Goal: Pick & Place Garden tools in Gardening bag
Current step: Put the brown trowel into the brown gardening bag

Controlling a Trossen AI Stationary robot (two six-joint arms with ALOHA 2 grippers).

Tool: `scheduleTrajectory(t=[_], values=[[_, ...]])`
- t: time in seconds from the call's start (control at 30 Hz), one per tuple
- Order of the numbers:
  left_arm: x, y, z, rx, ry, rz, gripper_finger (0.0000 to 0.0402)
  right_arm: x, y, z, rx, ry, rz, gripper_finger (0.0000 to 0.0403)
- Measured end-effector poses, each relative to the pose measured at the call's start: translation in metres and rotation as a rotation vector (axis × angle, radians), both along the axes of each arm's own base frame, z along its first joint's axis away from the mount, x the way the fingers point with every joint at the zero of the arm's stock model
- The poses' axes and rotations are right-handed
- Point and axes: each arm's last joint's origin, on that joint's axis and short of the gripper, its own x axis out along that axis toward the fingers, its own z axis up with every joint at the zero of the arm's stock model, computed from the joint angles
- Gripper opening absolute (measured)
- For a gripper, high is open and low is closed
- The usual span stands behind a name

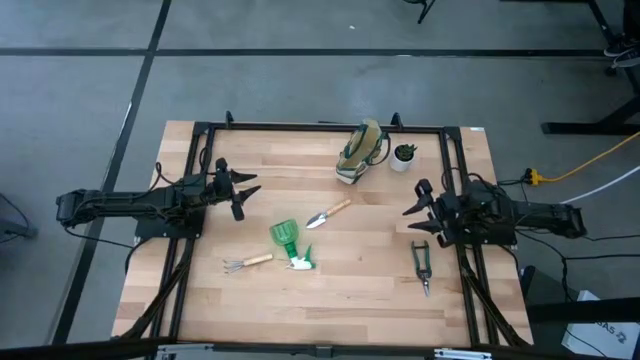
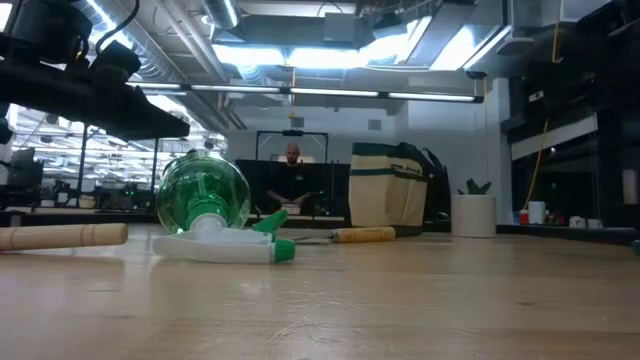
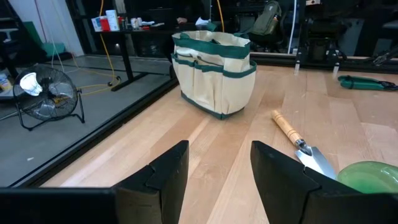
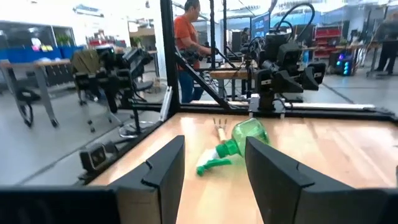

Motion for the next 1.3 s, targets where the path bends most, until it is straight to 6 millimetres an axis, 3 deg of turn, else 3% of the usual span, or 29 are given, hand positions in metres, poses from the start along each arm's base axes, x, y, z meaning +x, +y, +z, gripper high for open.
scheduleTrajectory(t=[0.23,0.43,0.7,0.87,1.13,1.3], values=[[0.0,0.0,0.0,0.0,0.0,0.0,0.0169,0.007,-0.001,0.016,-0.024,0.053,-0.02,0.017],[0.0,0.0,0.0,0.0,-0.001,0.0,0.0169,0.021,-0.009,0.028,-0.02,0.153,-0.261,0.017],[0.0,0.0,0.0,0.0,0.0,0.0,0.0169,0.046,-0.016,0.067,-0.012,0.208,-0.445,0.017],[0.0,0.0,0.0,0.0,-0.001,0.0,0.0169,0.07,-0.018,0.088,-0.037,0.253,-0.447,0.017],[0.0,0.0,0.0,0.0,0.0,0.0,0.0169,0.113,-0.018,0.092,-0.089,0.271,-0.426,0.0169],[0.0,0.0,0.0,0.0,0.0,0.0,0.0169,0.126,-0.018,0.085,-0.073,0.27,-0.423,0.0169]])
